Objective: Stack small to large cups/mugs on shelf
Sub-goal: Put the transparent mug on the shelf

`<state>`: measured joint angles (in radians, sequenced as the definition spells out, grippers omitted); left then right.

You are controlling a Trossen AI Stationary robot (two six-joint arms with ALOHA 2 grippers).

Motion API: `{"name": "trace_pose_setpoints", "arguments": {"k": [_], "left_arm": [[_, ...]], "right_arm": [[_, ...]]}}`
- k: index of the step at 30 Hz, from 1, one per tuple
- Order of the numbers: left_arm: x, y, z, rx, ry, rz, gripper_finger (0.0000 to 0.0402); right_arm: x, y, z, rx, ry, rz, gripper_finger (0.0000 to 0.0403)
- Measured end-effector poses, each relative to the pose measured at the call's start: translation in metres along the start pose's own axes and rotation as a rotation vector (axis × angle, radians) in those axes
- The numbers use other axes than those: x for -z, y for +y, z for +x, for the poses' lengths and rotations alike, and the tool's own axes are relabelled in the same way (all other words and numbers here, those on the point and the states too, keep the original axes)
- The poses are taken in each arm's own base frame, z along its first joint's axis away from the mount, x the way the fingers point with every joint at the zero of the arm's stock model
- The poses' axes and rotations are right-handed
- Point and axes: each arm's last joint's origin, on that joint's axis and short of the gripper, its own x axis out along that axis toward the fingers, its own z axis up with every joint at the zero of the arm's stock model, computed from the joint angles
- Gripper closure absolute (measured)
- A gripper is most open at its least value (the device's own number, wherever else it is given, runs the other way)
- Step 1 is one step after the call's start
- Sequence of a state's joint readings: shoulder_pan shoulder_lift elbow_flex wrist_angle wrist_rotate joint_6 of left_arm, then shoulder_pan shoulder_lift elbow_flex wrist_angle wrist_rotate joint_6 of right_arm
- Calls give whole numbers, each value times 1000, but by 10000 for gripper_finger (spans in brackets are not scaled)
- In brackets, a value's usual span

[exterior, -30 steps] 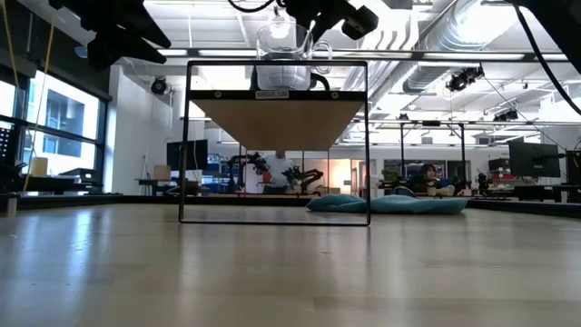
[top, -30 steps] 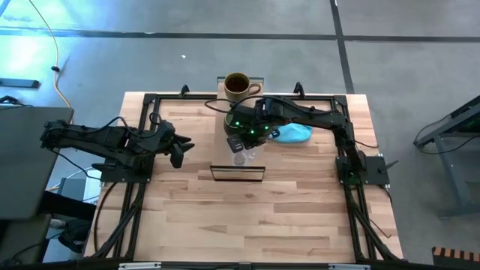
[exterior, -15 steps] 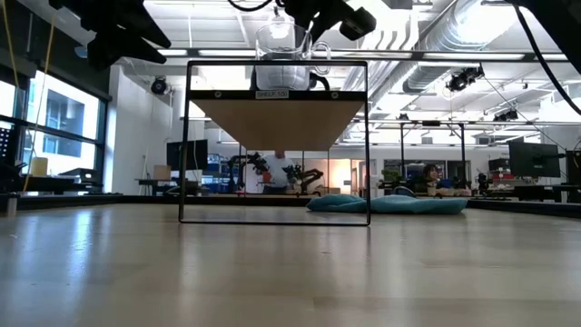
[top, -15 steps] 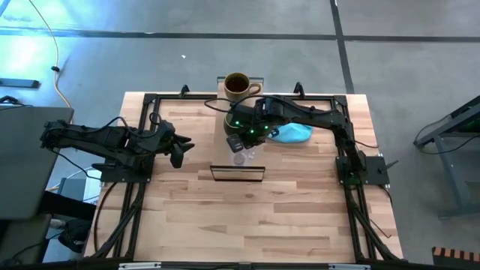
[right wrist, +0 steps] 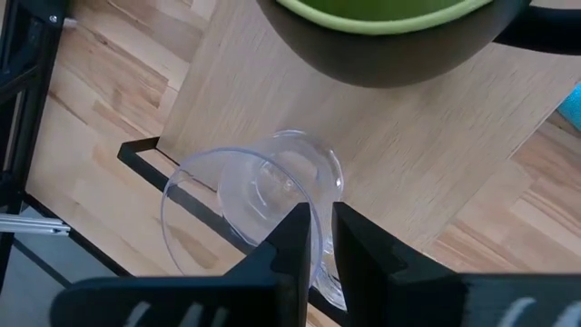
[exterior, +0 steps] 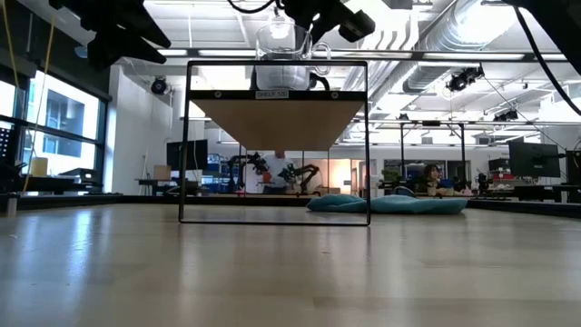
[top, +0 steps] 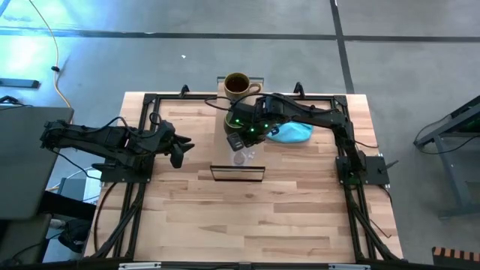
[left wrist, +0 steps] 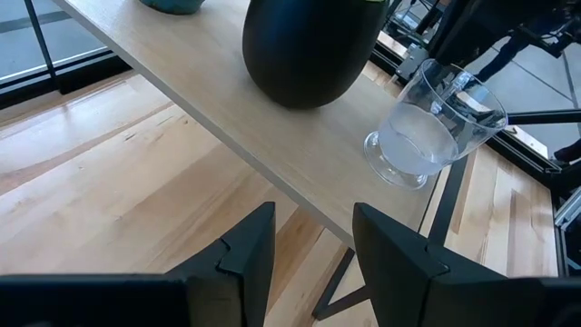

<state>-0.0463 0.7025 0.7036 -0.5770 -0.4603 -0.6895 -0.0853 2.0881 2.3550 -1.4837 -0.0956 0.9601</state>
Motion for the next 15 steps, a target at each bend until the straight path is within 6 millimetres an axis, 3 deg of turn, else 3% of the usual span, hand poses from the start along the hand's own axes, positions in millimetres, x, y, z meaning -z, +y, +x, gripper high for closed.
{"name": "trace_pose_setpoints", "arguments": {"k": [15], "left_arm": [[0, 0, 0, 0, 0, -15, 263]], "right_arm": [[0, 0, 0, -2, -3, -20, 360]]}}
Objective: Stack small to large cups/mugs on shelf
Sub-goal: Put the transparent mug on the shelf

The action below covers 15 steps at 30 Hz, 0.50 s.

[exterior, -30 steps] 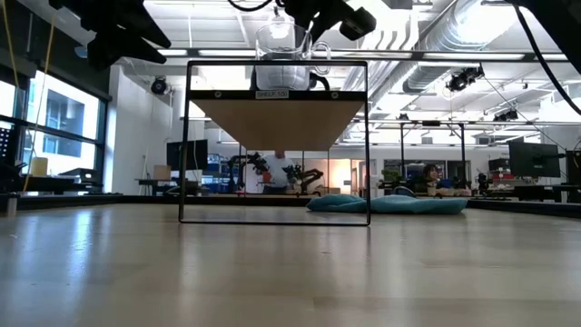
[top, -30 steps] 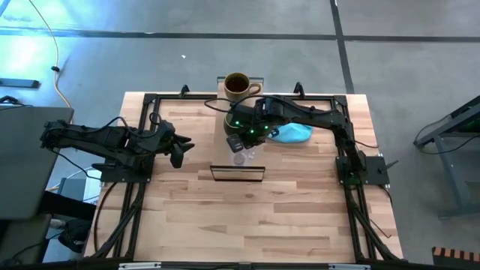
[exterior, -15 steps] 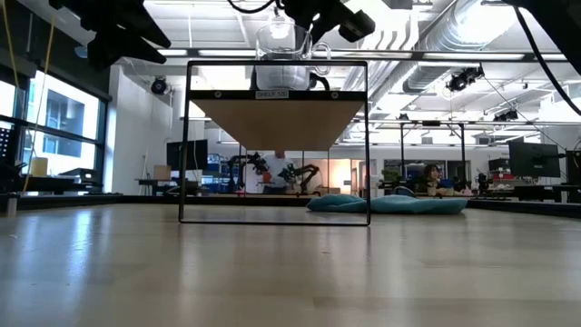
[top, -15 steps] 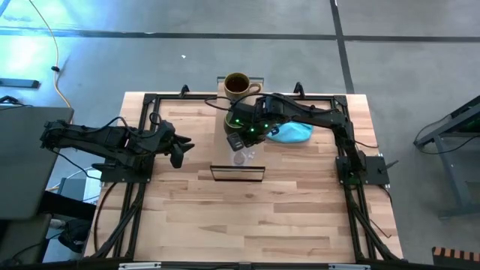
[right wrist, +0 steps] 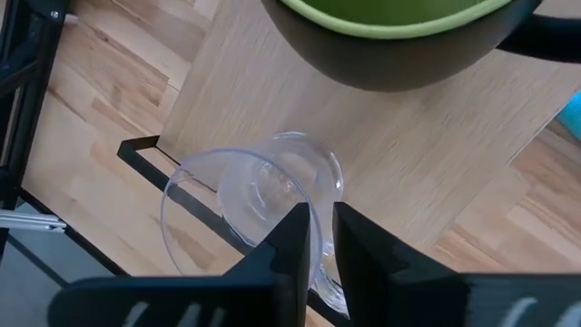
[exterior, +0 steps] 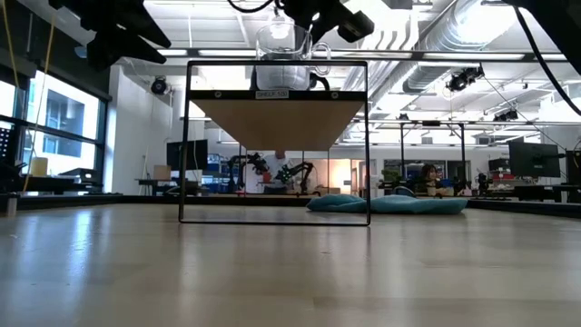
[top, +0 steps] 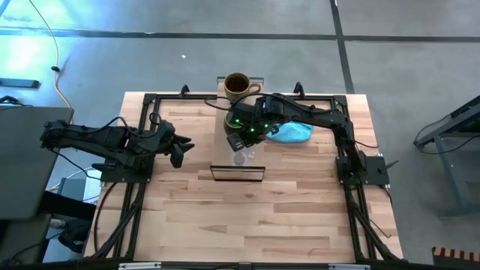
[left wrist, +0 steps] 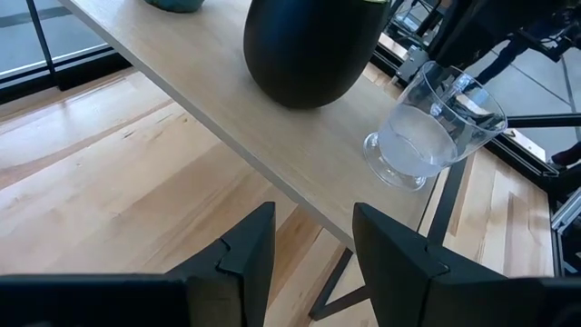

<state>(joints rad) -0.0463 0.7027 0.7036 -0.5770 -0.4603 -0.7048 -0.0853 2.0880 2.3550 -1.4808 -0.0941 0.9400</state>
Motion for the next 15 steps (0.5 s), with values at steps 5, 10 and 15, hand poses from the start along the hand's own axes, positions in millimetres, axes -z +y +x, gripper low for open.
{"name": "trace_pose_setpoints", "arguments": {"k": [5, 10, 15], "left_arm": [[0, 0, 0, 0, 0, -8, 263], [0, 0, 0, 0, 0, -8, 263], [0, 0, 0, 0, 0, -12, 263]], "right_arm": [[0, 0, 0, 5, -7, -16, 341], [0, 0, 0, 8, -10, -24, 325], [0, 0, 0, 9, -11, -41, 322]]}}
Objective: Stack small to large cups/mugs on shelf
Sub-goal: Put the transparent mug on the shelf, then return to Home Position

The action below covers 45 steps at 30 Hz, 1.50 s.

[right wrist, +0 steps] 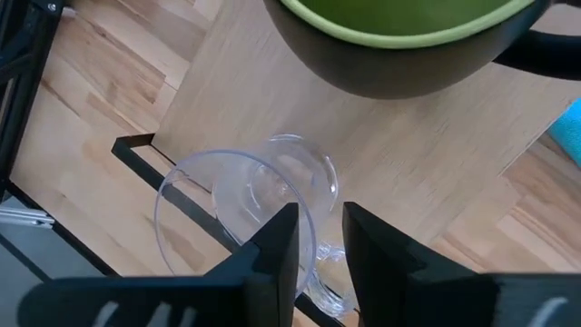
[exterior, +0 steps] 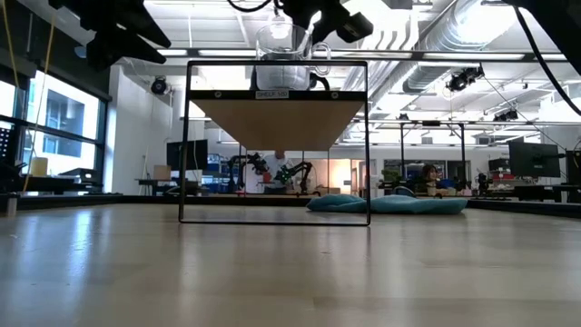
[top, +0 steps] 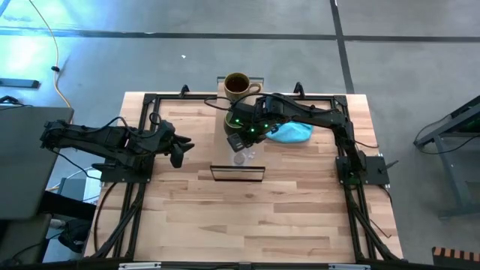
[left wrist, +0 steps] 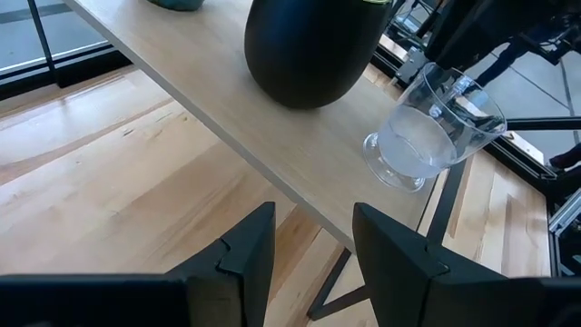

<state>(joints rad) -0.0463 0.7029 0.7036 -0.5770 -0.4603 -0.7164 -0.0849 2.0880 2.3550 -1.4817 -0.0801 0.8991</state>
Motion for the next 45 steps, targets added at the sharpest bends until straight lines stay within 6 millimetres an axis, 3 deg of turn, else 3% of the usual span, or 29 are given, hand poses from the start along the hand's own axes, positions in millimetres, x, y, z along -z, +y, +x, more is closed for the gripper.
{"name": "trace_pose_setpoints", "arguments": {"k": [15, 45], "left_arm": [[1, -1, 0, 26, 23, -79, 263], [0, -1, 0, 18, 13, -77, 263]], "right_arm": [[0, -1, 0, 12, 2, -111, 322], [2, 0, -6, -35, 18, -168, 322]]}}
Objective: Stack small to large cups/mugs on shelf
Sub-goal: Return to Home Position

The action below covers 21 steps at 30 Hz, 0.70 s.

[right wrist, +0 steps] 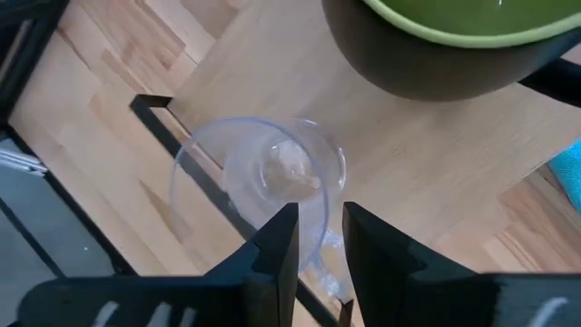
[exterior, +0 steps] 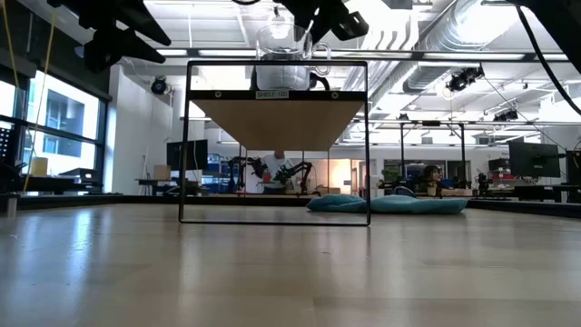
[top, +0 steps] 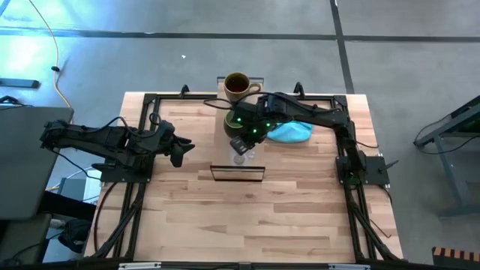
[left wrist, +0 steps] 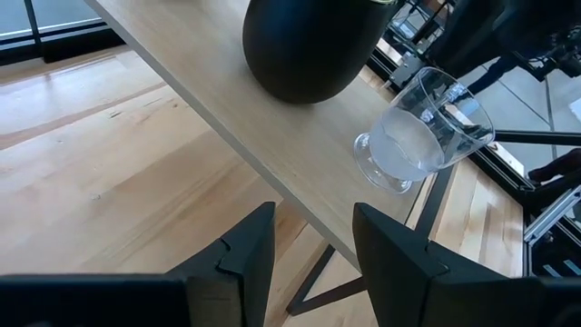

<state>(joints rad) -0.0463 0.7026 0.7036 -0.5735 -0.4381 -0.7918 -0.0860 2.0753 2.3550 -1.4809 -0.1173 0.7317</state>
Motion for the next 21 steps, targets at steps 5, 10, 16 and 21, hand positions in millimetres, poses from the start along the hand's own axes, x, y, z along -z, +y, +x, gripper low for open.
{"name": "trace_pose_setpoints", "arguments": {"k": [5, 10, 16, 21], "left_arm": [[0, 0, 0, 0, 0, -1, 263], [0, 0, 0, 2, -2, -3, 263], [0, 0, 0, 3, -4, -16, 263], [-1, -1, 0, 6, -6, -29, 263]], "right_arm": [[3, 0, -14, -36, -30, -5, 322], [9, -2, -36, -80, -77, -4, 322], [20, -6, -71, -136, -155, -13, 322], [31, -13, -99, -167, -218, -45, 322]]}}
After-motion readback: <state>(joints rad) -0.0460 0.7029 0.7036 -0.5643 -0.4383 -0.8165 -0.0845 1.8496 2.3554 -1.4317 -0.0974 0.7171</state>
